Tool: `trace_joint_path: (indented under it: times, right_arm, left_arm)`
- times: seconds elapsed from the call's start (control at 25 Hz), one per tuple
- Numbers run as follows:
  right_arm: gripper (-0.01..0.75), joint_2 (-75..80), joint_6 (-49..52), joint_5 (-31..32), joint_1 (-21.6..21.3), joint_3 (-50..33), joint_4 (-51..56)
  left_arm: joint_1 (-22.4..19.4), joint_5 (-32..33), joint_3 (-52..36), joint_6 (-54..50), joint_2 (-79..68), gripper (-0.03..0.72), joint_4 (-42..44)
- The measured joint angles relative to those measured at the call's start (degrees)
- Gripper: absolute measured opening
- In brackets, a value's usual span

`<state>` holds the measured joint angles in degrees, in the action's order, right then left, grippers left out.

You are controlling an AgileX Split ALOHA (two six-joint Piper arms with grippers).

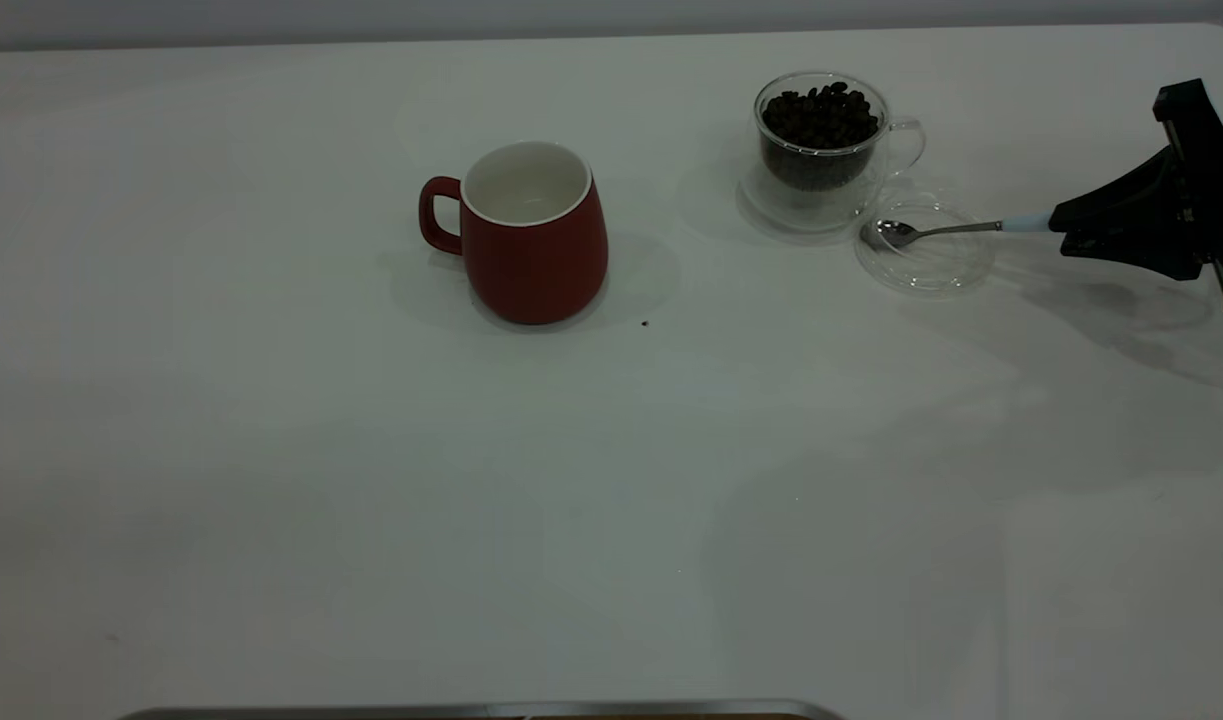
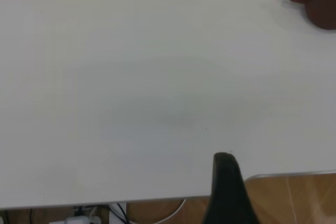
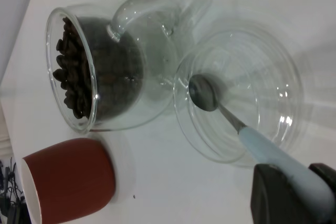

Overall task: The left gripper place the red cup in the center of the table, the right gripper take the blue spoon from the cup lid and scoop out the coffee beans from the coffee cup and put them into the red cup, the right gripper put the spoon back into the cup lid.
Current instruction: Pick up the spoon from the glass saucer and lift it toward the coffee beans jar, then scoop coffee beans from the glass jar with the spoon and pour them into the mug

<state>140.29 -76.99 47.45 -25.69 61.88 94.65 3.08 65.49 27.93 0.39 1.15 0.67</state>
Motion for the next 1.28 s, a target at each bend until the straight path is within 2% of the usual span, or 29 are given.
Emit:
trace_joint_path:
  times: [0.32, 0.52, 0.92, 1.28]
  right_arm:
    - [0.124, 0.0, 0.28, 1.98, 0.0, 0.05, -0.66]
    - [0.123, -1.22, 3.09, 2.04, 0.0, 0.05, -5.01]
    - [0.116, -10.0, 10.12, -0.8, 0.0, -1.15, -13.69]
    - [0.116, -21.73, 15.92, -0.51, 0.75, -2.25, -18.74]
  left_arm:
    - [0.0, 0.0, 0.0, 0.0, 0.0, 0.58, 0.0]
    - [0.0, 0.0, 0.0, 0.0, 0.0, 0.58, 0.0]
    - [0.0, 0.0, 0.0, 0.11, 0.0, 0.58, 0.0]
    - [0.0, 0.0, 0.0, 0.11, 0.0, 0.58, 0.0]
